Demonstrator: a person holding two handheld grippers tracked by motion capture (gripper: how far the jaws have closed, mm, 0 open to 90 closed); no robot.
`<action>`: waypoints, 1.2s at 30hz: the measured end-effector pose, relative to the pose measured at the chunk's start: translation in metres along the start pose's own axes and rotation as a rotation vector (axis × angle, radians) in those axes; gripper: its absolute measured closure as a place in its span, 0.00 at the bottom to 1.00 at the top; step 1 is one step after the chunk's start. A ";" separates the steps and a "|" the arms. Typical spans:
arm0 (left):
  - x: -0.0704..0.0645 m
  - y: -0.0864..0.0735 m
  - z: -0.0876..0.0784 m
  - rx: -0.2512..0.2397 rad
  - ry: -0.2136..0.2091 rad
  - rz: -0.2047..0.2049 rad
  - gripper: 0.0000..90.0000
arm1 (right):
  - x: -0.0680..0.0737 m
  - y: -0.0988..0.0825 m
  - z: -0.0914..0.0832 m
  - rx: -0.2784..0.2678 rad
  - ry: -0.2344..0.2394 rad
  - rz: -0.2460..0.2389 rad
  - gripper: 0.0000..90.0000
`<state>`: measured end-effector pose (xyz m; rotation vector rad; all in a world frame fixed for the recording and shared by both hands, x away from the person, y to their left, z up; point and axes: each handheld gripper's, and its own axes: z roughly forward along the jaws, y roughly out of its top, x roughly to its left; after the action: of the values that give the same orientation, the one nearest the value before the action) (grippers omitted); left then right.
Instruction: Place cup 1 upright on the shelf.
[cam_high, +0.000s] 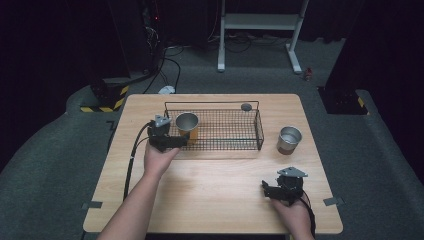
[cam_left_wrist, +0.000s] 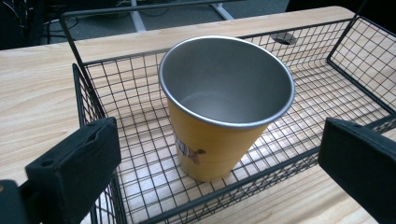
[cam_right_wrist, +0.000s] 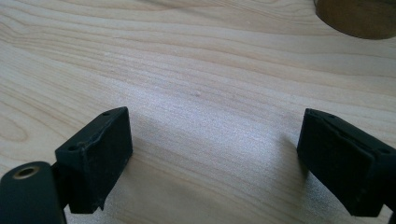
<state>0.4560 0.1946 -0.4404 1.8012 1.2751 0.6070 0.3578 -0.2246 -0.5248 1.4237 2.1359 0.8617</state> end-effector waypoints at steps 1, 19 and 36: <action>0.000 -0.001 -0.001 0.000 -0.002 0.001 0.00 | 0.000 0.000 0.000 -0.001 0.001 0.000 0.11; -0.003 -0.015 -0.012 0.002 -0.025 -0.002 0.00 | 0.000 0.000 0.000 -0.001 0.001 0.000 0.11; -0.005 -0.040 -0.028 0.001 -0.094 0.005 0.00 | 0.000 0.000 0.000 -0.001 0.000 0.000 0.11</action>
<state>0.4114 0.2057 -0.4584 1.8125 1.2080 0.5187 0.3578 -0.2246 -0.5250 1.4235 2.1353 0.8633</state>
